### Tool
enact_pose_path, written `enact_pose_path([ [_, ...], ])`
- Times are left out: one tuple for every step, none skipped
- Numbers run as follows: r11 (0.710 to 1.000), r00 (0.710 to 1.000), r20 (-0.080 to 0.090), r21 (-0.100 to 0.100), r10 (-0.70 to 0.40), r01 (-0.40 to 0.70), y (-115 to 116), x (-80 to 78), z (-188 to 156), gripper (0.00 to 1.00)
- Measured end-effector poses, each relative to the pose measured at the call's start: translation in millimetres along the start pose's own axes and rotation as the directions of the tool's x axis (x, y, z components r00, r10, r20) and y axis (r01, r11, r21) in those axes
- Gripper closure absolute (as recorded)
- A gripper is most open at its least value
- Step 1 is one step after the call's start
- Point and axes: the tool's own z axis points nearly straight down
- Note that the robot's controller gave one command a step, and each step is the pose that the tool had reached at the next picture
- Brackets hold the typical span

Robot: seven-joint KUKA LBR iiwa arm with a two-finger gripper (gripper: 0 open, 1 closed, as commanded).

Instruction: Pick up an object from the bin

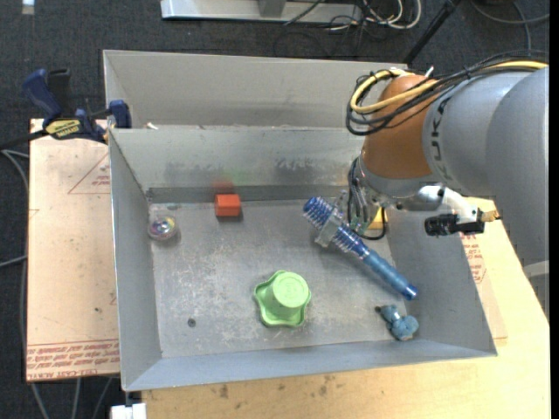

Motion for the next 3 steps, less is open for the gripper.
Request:
enact_pose_path([
  [1.000, 1.000, 0.000, 0.000, -0.002, 0.002, 0.3, 0.0, -9.2, 1.00],
  [1.000, 1.000, 0.001, -0.001, -0.005, 0.005, 1.1, -0.2, -36.4, 1.00],
  [1.000, 1.000, 0.001, -0.001, -0.008, 0.008, 1.9, -0.4, -57.3, 1.00],
])
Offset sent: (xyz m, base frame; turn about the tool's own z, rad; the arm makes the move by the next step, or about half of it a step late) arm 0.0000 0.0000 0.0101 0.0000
